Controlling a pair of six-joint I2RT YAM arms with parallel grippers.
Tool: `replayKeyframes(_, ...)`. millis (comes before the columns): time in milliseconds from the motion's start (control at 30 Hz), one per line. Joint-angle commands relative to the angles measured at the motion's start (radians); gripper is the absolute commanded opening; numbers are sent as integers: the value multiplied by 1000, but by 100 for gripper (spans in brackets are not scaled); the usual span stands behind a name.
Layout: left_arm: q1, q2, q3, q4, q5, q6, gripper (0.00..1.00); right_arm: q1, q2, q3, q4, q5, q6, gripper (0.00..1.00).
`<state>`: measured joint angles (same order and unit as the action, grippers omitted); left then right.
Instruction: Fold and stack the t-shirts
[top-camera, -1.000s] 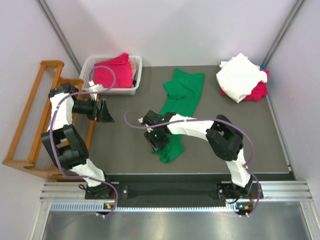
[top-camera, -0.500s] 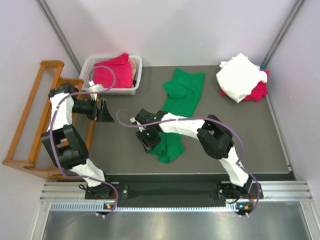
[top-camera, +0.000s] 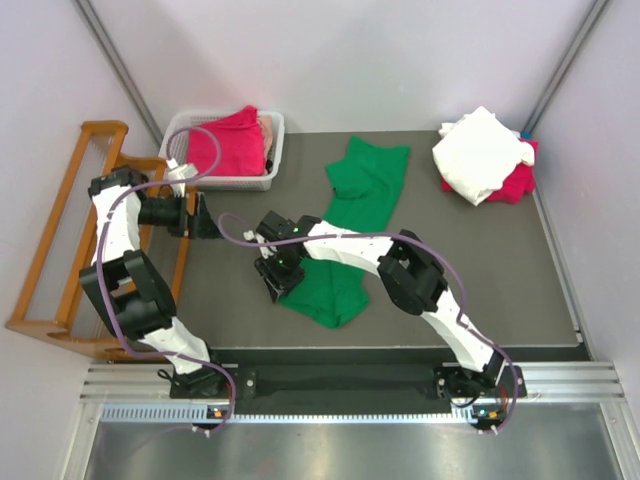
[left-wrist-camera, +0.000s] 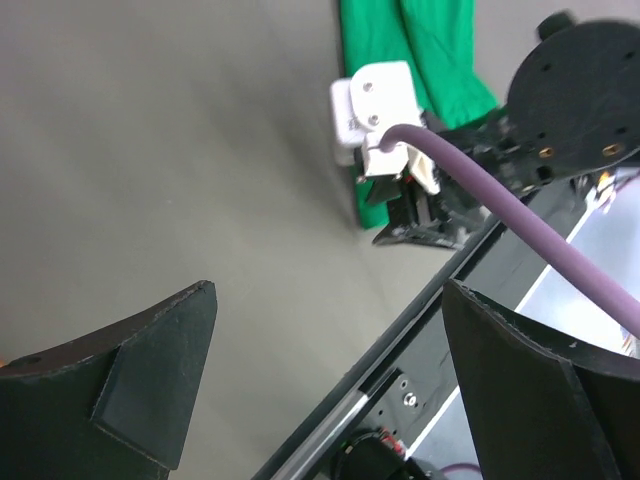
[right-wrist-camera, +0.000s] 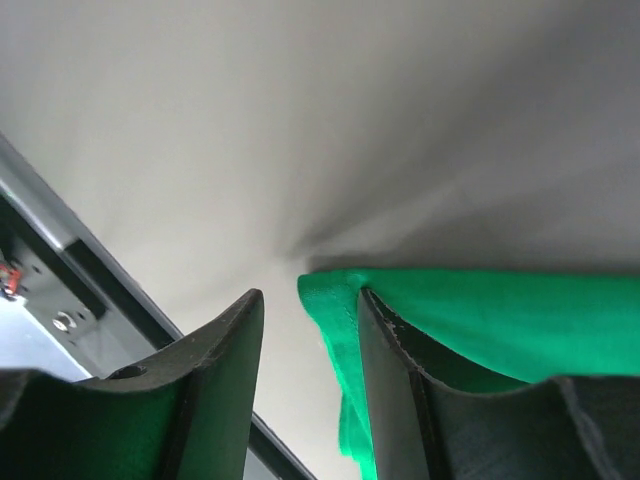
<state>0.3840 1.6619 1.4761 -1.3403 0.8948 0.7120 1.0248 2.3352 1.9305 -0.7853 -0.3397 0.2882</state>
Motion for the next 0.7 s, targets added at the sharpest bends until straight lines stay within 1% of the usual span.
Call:
replayKeyframes(0,59,-40,56,1,64,-72,99,14,88,105,20,-54,-23,44)
replayKeyframes(133,98,-50,46,73,67,-140,99,14,105,157,17,-65,-26,47)
replayKeyframes(167,99,-47,47,70,72,-138,99,14,99,159,14,-61,-27,53)
replayKeyframes(233,98,-40,50,55,76,-125,99,12,87,148,5,-35,-34,54)
replayKeyframes(267,99,-36,50,50,79,-118,99,9,60,133,4,-21,-31,58)
replayKeyframes(333,98,-31,53,30,76,-99,99,4,17,56,18,25,-18,63)
replayKeyframes(367,98,-28,52,24,72,-92,99,-6,-43,18,29,46,-11,64)
replayKeyframes(400,98,-28,52,14,69,-85,99,-11,-78,-70,62,85,6,64)
replayKeyframes(433,98,-28,52,9,66,-74,99,-17,-158,-121,79,105,15,64)
replayKeyframes(467,98,-28,49,4,64,-66,99,-38,-198,-170,96,123,23,65)
replayKeyframes(500,98,-28,47,3,56,-62,99,-51,-238,-265,124,151,43,65)
replayKeyframes(533,98,-28,44,0,56,-57,99,-64,-314,-309,135,169,52,65)
replayKeyframes(600,98,-27,38,-2,56,-49,98,-103,-378,-417,144,227,72,64)
replayKeyframes(667,98,-22,33,-10,62,-40,98,-135,-456,-474,150,248,80,62)
